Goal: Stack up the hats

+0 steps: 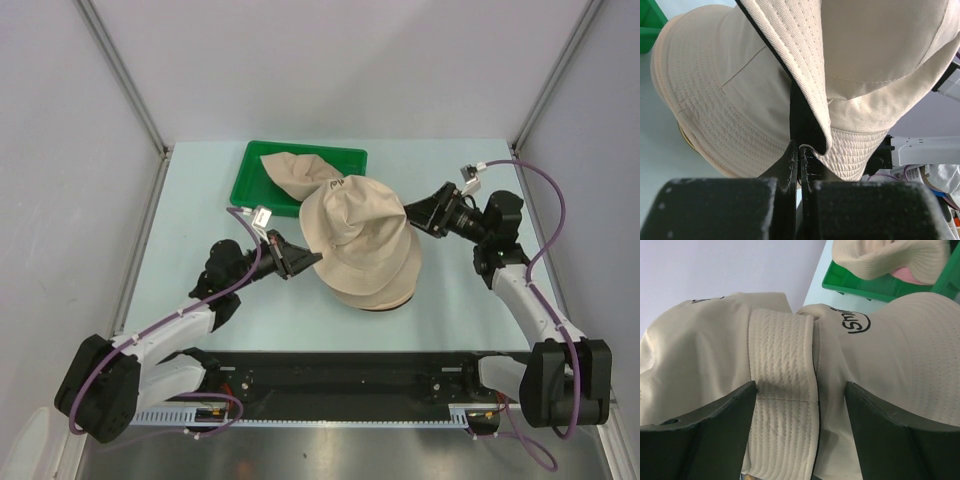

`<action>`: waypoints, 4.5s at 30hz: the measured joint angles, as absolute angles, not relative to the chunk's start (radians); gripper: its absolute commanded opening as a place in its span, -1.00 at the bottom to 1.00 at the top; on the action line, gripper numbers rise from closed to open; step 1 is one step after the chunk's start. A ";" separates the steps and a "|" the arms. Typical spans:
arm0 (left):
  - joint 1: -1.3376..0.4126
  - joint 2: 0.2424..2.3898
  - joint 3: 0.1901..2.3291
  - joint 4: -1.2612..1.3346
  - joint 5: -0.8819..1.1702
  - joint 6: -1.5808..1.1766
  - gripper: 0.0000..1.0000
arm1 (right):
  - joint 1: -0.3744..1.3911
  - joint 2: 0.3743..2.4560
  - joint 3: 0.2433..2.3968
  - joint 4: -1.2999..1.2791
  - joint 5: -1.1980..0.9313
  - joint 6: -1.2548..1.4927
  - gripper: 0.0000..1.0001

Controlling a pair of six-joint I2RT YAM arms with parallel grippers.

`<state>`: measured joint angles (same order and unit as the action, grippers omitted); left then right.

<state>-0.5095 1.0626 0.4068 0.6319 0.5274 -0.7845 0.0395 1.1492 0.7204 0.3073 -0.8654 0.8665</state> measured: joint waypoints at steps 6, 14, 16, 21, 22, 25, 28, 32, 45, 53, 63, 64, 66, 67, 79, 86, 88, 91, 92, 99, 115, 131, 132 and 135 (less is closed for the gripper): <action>-0.507 1.062 0.407 0.619 0.527 -0.785 -0.99 | 0.042 1.143 0.712 0.331 -0.871 0.867 -0.10; -0.505 1.060 0.408 0.609 0.527 -0.788 -0.99 | 0.028 1.073 0.685 0.299 -0.869 0.856 -0.99; -0.505 1.056 0.408 0.610 0.527 -0.796 -0.71 | 0.027 1.047 0.685 0.286 -0.870 0.855 -1.00; -0.505 1.035 0.410 0.606 0.527 -0.828 0.31 | 0.017 0.981 0.685 0.231 -0.868 0.838 -1.00; -0.505 1.031 0.411 0.603 0.527 -0.835 0.38 | 0.017 0.972 0.685 0.220 -0.866 0.834 -1.00; -0.505 1.021 0.416 0.604 0.525 -0.849 0.50 | 0.011 0.953 0.685 0.177 -0.861 0.814 -1.00; -0.505 1.015 0.416 0.606 0.522 -0.860 0.50 | 0.010 0.945 0.685 0.130 -0.853 0.792 -1.00; -0.501 1.011 0.416 0.614 0.507 -0.867 0.43 | 0.010 0.936 0.685 0.092 -0.845 0.776 -1.00; -0.452 1.028 0.419 0.645 0.412 -0.892 0.02 | -0.040 0.879 0.685 -0.014 -0.813 0.732 -1.00; -0.450 1.200 0.480 0.749 0.434 -0.948 -0.87 | -0.048 0.878 0.685 -0.179 -0.724 0.653 -1.00; -0.454 1.302 0.536 0.791 0.495 -0.971 -0.99 | -0.023 0.966 0.753 -0.439 -0.498 0.551 -1.00; -0.458 1.306 0.543 0.781 0.500 -0.969 -0.99 | -0.012 0.976 0.766 -0.460 -0.471 0.544 -1.00; -0.465 1.311 0.553 0.746 0.500 -0.962 -0.99 | 0.012 0.988 0.781 -0.491 -0.423 0.537 -1.00; -0.469 1.311 0.556 0.719 0.497 -0.957 -0.99 | 0.028 0.995 0.788 -0.504 -0.397 0.536 -1.00; -0.492 1.362 0.660 0.432 0.414 -0.878 -0.99 | 0.187 1.066 0.875 -0.574 -0.198 0.522 -1.00; -0.507 1.407 0.746 0.277 0.358 -0.810 -0.99 | 0.218 1.069 0.904 -0.590 -0.181 0.513 -0.68; -0.510 1.416 0.781 0.230 0.349 -0.782 -0.99 | 0.220 1.052 0.908 -0.603 -0.183 0.497 -0.29; -0.510 1.436 0.848 0.155 0.334 -0.716 -0.99 | 0.200 1.010 0.913 -0.646 -0.191 0.473 -0.03; -0.509 1.446 0.875 0.130 0.334 -0.689 -0.99 | 0.178 0.994 0.918 -0.666 -0.201 0.466 0.01; -0.506 1.526 1.045 0.027 0.392 -0.501 -0.99 | -0.072 0.944 1.030 -0.625 -0.414 0.439 0.35; -0.500 1.654 1.195 -0.032 0.507 -0.381 -0.99 | -0.102 1.288 0.897 0.121 -0.870 0.636 0.67; -0.501 1.663 1.202 -0.015 0.536 -0.382 -0.99 | -0.059 1.403 0.899 0.250 -1.097 0.680 -0.75; -0.501 1.663 1.204 -0.015 0.535 -0.382 -0.97 | -0.058 1.396 0.899 0.237 -1.097 0.672 -0.86; -0.501 1.663 1.205 -0.010 0.534 -0.383 -0.07 | -0.060 1.364 0.897 0.187 -1.077 0.645 -1.00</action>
<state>-0.5007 1.6634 1.2049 -0.0101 0.5343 -0.3828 -0.0597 1.3640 0.8974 0.1867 -1.0771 0.6453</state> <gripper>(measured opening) 0.069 0.062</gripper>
